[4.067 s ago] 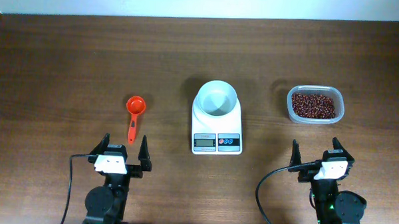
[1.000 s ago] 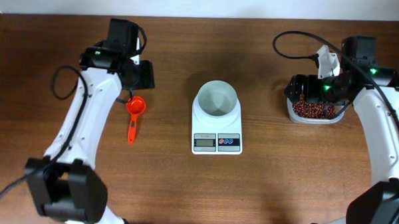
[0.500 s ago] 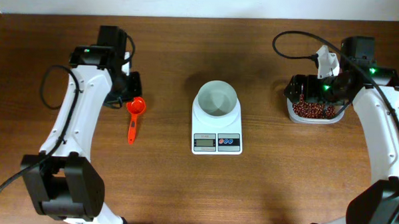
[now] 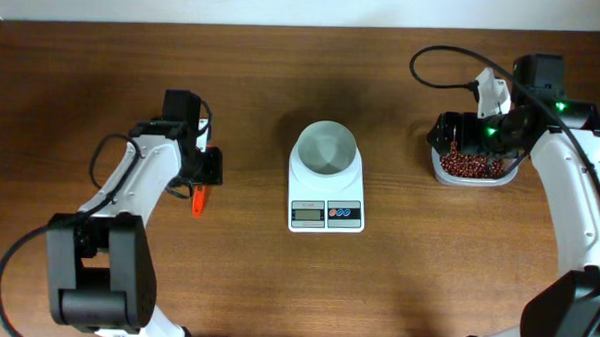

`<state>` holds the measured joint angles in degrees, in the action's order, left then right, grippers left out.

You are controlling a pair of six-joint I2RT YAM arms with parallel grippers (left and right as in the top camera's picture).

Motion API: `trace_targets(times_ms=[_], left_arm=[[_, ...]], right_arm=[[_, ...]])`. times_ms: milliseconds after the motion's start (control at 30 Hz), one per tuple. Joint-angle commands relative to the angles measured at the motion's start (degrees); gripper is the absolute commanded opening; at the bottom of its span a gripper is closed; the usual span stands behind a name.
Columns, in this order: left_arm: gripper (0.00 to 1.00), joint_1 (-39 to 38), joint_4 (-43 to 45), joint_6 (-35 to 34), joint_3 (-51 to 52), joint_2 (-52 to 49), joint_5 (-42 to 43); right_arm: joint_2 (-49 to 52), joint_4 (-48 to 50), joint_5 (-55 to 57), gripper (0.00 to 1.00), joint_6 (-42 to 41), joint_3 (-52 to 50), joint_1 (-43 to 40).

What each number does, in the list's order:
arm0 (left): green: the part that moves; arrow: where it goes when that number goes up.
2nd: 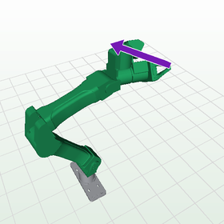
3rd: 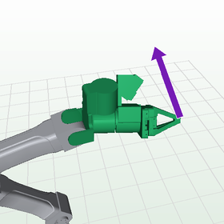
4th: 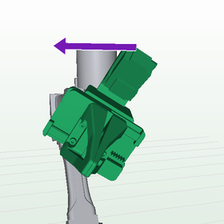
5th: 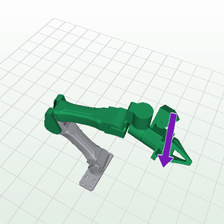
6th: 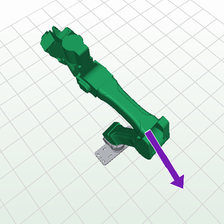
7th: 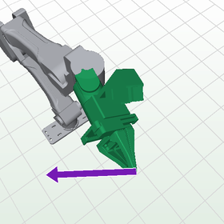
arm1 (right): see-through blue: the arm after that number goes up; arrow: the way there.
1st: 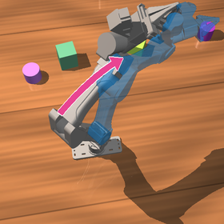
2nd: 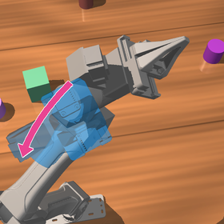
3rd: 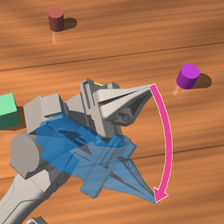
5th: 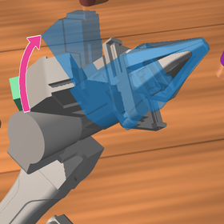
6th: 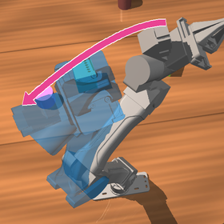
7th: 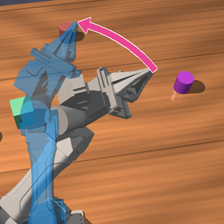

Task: Scoop item into bowl and weigh 50g on scale
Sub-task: 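Move the left gripper down to the red scoop handle and grasp it, then lift the red scoop with the left gripper toward the right gripper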

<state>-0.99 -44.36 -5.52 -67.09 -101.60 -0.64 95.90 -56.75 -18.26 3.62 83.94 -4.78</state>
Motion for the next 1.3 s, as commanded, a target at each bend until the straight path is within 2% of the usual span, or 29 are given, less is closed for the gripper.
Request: trace_targets(times_ms=[0,167,400,633,733,800,933,1067,1167,1233,1267], left_arm=[[0.59,0.0,5.4,1.3,4.0,0.3,0.2],[0.59,0.0,9.0,1.3,7.3,0.3,-2.2],[0.5,0.0,15.2,1.3,9.9,0.0,-2.2],[0.28,0.0,17.1,1.3,9.9,-4.4,-2.2],[0.22,0.0,17.6,1.3,9.9,-4.4,-1.9],[0.14,0.0,17.6,1.3,9.8,-4.4,0.3],[0.04,0.0,16.9,1.2,8.1,-2.4,4.7],[0.0,0.0,15.7,-6.5,4.0,4.7,10.5],[0.0,0.0,15.8,-16.3,0.7,11.2,17.1],[0.0,0.0,15.9,-26.4,-0.5,15.6,19.1],[0.0,0.0,16.8,-37.2,-0.6,19.4,21.9]], right_arm=[[0.5,0.0,0.3,0.99,0.0,1.0,0.3],[0.5,0.0,0.3,0.99,0.0,1.0,0.3],[0.5,0.0,0.3,0.99,0.0,1.0,0.3],[0.5,0.0,0.3,0.99,0.0,1.0,0.3],[0.5,0.0,0.3,0.99,0.0,1.0,0.3],[0.5,0.0,0.3,0.99,0.0,1.0,0.3],[0.5,0.0,0.3,0.99,0.0,1.0,0.3],[0.5,0.0,0.3,0.99,0.0,1.0,0.3],[0.5,0.7,0.3,0.99,0.0,1.0,0.3],[0.5,0.7,0.0,0.99,0.0,1.0,0.3],[0.5,0.7,0.0,0.99,0.0,1.0,0.3]])
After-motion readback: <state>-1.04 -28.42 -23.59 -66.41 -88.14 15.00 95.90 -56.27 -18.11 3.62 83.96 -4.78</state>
